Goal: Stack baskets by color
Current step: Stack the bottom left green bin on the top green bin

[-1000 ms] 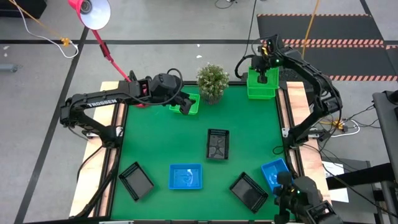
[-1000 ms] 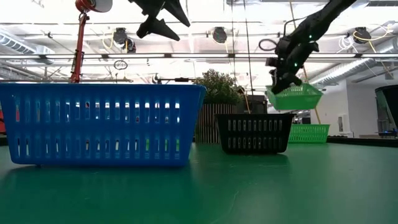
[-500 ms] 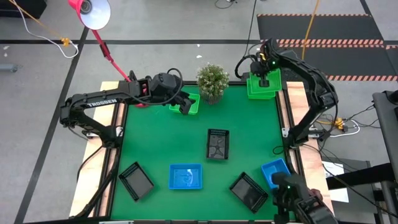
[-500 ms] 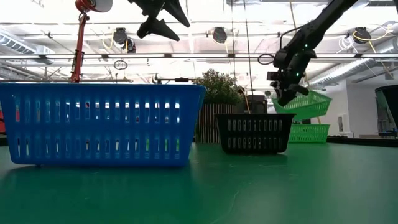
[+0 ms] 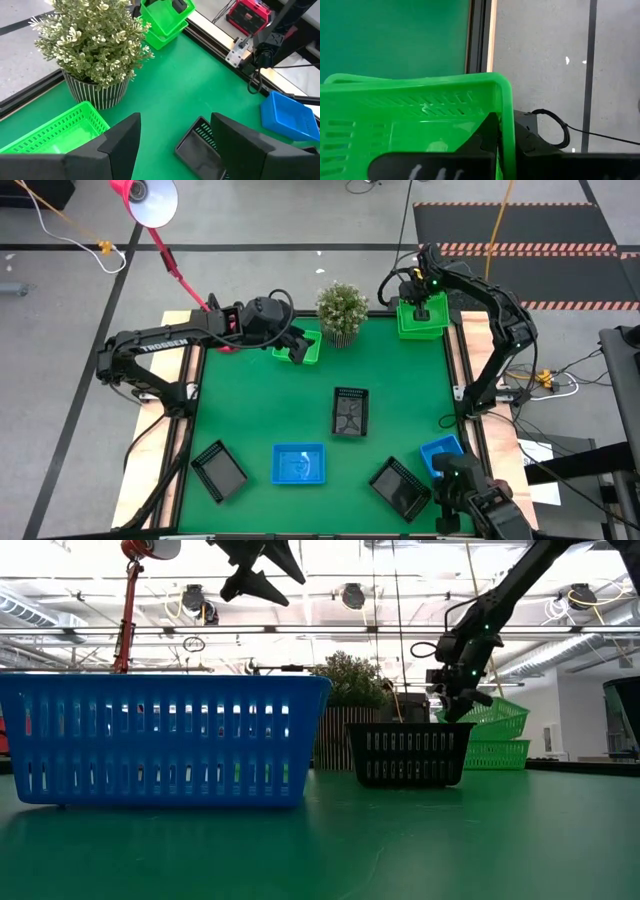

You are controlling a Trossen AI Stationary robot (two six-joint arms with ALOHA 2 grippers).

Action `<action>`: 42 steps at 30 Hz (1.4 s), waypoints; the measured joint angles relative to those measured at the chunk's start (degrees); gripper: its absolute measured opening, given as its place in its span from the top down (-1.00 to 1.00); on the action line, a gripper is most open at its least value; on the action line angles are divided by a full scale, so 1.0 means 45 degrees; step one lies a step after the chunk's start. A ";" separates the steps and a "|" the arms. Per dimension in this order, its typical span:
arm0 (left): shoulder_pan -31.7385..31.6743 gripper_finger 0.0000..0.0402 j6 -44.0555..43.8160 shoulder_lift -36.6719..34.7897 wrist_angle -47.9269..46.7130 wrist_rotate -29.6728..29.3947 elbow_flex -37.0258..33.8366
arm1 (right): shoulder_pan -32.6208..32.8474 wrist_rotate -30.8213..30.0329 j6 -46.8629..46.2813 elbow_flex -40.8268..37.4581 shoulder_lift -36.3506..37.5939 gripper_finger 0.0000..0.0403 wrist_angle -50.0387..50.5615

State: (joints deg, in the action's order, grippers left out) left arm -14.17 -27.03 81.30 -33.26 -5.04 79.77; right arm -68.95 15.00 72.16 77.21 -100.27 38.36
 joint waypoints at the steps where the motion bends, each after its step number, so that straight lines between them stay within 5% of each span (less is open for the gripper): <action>1: -0.0005 -0.20 -0.0003 0.0000 0.0000 -0.0003 0.0000 | 0.0000 0.0005 -0.0014 0.0000 0.0009 1.00 0.0002; 18: -0.0013 -0.20 0.0068 0.0000 0.0010 -0.0024 0.0000 | 0.0000 0.0005 -0.0024 0.0005 0.0005 0.90 0.0007; 42: -0.0350 -0.20 0.0126 0.0005 0.0010 -0.0023 0.0000 | 0.0369 -0.0398 -0.0543 0.0005 0.0713 0.36 -0.0171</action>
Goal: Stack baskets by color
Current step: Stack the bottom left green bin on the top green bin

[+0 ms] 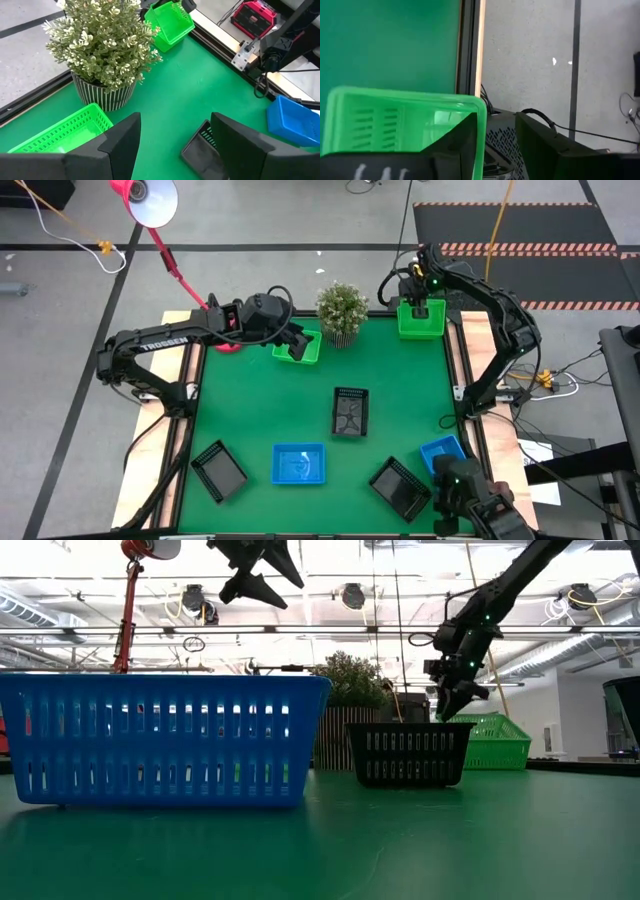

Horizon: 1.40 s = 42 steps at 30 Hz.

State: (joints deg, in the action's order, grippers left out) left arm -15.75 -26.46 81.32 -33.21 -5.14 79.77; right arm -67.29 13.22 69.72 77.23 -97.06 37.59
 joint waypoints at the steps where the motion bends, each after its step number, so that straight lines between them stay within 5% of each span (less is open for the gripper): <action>1: 0.0000 -0.20 0.0008 0.0000 0.0005 0.0003 0.0000 | 0.0069 -0.0167 -0.0186 0.0002 0.0067 0.37 0.0024; 11: 0.0000 -0.20 0.0311 0.0000 0.0005 0.0008 0.0000 | 0.0453 -0.1041 -0.0694 0.0005 0.0181 0.94 0.0385; 42: 0.0000 -0.20 0.0864 0.0000 0.0000 0.0032 0.0005 | 0.0297 -0.0214 -0.0055 0.0612 0.0094 0.98 0.2295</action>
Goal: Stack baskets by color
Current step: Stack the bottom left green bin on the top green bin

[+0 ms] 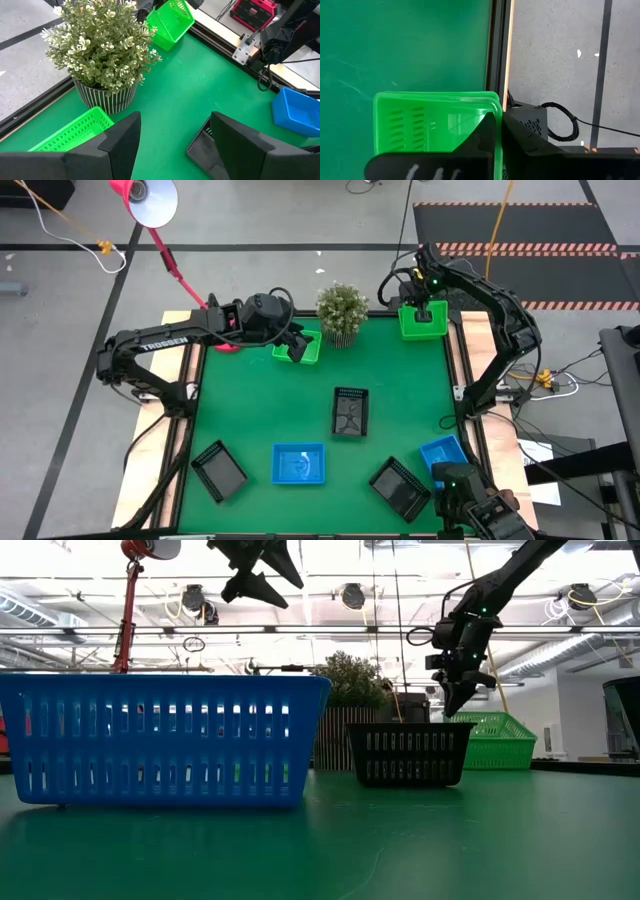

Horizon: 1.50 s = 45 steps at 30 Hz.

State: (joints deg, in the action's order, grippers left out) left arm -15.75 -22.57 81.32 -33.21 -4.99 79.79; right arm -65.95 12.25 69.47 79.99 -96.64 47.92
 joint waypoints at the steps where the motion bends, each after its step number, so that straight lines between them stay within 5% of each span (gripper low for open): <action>1: 0.0000 -0.20 -0.0004 0.0000 0.0004 0.0000 0.0000 | 0.0001 -0.0005 0.0000 0.0000 0.0000 0.98 -0.0003; 7: 0.0000 -0.20 -0.0013 0.0000 0.0000 0.0000 0.0000 | 0.0005 -0.0005 0.0049 0.0000 0.0000 0.95 0.0035; 15: 0.0000 -0.20 -0.0057 0.0000 0.0004 0.0000 0.0000 | 0.0059 -0.0122 0.0049 -0.0005 0.0039 0.42 -0.0033; 21: 0.0000 -0.20 -0.0112 0.0000 0.0005 -0.0002 0.0000 | 0.0657 -0.1863 -0.0240 -0.0015 0.0681 0.18 -0.0650; 28: 0.0000 -0.20 -0.0101 0.0000 0.0005 -0.0005 0.0000 | 0.2450 -0.5100 -0.2624 -0.0015 0.2185 0.26 -0.2616; 31: -0.0010 -0.20 -0.0118 0.0000 0.0005 -0.0005 0.0000 | 0.3552 -0.7355 -0.5380 -0.0015 0.2776 0.31 -0.3857; 34: -0.0030 -0.20 -0.0125 0.0000 0.0005 -0.0005 0.0000 | 0.4455 -0.8865 -1.1110 0.0035 0.3234 0.32 -0.3975; 37: -0.0081 -0.20 -0.0242 0.0000 0.0003 -0.0006 0.0000 | 0.4708 -0.6900 -1.6488 0.0034 0.3468 0.33 -0.2863; 40: -0.0083 -0.20 -0.0344 0.0000 0.0017 -0.0010 0.0000 | 0.4708 -0.4896 -1.8830 -0.0338 0.3367 0.33 -0.2733; 45: -0.0078 -0.20 -0.0353 0.0000 0.0068 0.0014 0.0000 | 0.4891 -0.4653 -2.3262 -0.1144 0.3164 0.31 -0.1727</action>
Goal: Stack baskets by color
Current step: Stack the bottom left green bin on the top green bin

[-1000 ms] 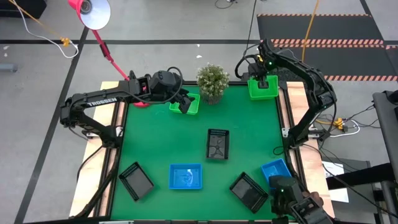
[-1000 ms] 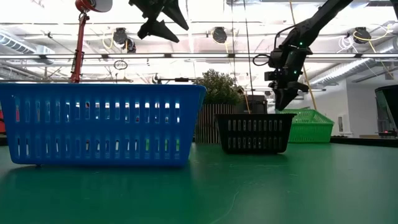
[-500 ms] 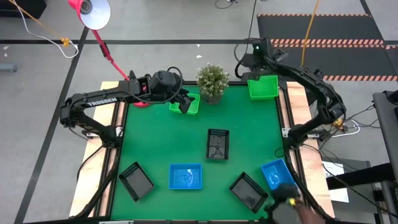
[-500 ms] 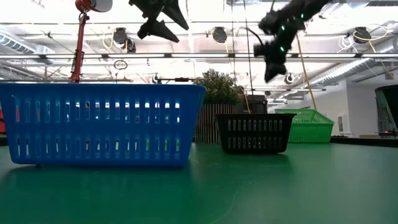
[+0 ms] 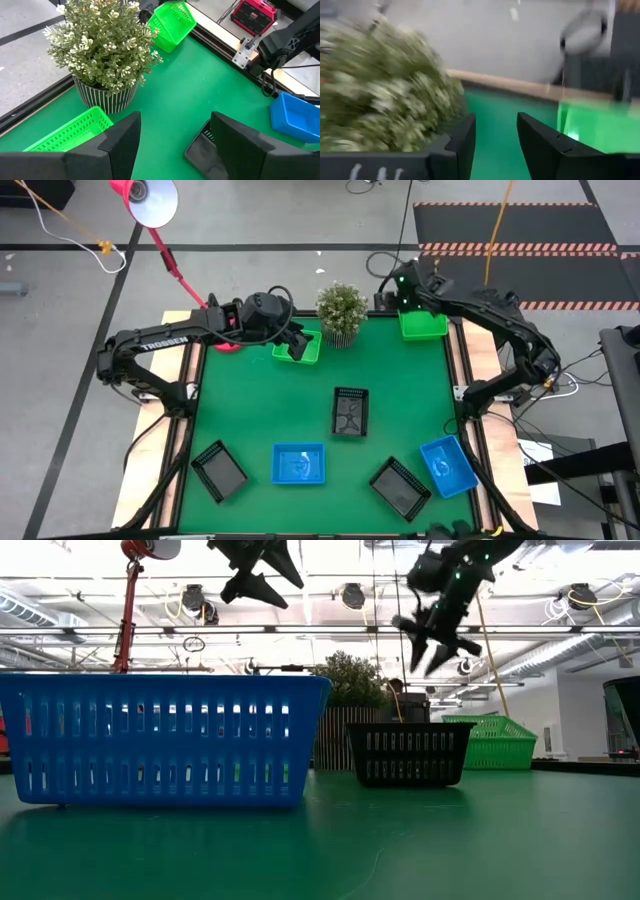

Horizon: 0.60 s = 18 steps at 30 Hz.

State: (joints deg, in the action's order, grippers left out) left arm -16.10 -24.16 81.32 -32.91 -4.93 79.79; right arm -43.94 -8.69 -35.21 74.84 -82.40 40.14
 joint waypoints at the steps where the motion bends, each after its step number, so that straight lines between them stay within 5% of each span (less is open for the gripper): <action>1: -0.0001 -0.20 -0.0013 0.0000 0.0000 0.0005 0.0000 | -0.0003 0.0040 -0.0387 -0.0127 -0.0021 0.29 0.0266; 8: -0.0001 -0.20 -0.0063 0.0000 0.0000 0.0025 0.0000 | -0.0049 0.0636 -0.1973 -0.0386 0.0040 0.07 0.2083; 18: -0.0083 -0.20 0.0209 0.0000 0.0025 -0.0203 0.0000 | -0.0370 0.0302 -0.0606 -0.1539 -0.0201 0.01 0.1463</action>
State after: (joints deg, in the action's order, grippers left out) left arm -16.47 -23.22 81.32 -32.80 -5.85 79.79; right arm -45.61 -7.33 -37.94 67.91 -83.31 46.73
